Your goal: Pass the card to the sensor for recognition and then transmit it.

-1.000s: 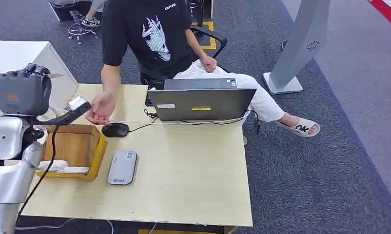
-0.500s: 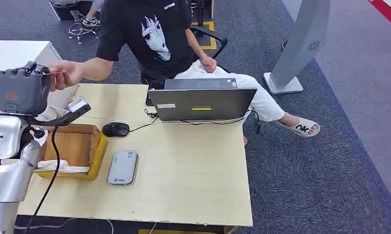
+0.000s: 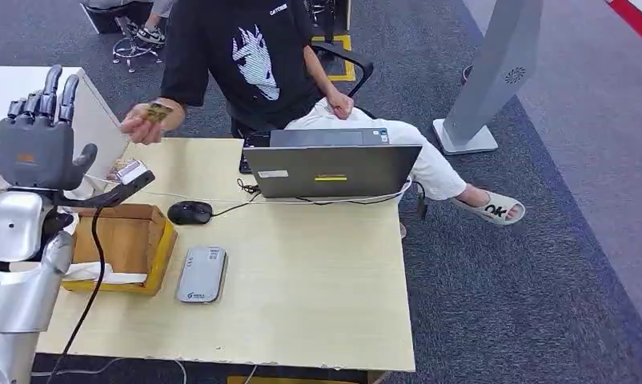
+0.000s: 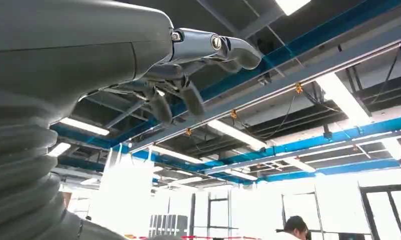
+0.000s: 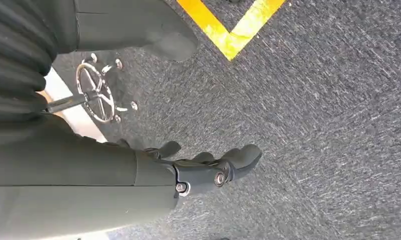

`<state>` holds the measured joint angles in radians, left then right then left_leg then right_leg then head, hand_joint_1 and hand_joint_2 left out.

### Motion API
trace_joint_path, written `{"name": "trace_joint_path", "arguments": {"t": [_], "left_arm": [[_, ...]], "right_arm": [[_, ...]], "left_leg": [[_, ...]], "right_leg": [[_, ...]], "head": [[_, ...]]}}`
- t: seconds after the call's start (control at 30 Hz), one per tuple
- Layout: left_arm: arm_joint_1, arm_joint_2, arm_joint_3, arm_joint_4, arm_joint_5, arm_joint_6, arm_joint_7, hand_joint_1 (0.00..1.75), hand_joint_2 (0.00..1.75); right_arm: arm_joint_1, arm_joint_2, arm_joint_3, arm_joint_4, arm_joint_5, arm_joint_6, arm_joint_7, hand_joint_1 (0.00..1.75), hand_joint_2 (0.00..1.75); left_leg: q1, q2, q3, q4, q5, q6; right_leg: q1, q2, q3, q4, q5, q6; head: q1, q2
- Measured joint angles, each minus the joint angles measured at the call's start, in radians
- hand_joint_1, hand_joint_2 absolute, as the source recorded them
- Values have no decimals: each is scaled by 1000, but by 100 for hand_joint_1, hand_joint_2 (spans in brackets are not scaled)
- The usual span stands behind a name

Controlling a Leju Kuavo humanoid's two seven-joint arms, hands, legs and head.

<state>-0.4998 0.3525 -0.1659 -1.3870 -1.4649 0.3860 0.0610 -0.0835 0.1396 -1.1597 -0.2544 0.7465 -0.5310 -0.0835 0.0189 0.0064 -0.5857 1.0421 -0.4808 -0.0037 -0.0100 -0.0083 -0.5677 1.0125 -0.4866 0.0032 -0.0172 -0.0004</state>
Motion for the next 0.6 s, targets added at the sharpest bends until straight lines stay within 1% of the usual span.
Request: {"name": "trace_joint_path", "arguments": {"t": [0.1,0.6], "left_arm": [[10,-3,0,0,-2,6,10,0,175],[15,-9,0,0,-5,8,10,0,175]], "right_arm": [[0,0,-4,0,-1,0,0,0,175],[0,0,-6,0,-2,0,0,0,175]], "left_leg": [[0,0,0,0,0,0],[0,0,0,0,0,0]], "right_leg": [[0,0,0,0,0,0],[0,0,0,0,0,0]], "head": [[0,0],[0,0]]}}
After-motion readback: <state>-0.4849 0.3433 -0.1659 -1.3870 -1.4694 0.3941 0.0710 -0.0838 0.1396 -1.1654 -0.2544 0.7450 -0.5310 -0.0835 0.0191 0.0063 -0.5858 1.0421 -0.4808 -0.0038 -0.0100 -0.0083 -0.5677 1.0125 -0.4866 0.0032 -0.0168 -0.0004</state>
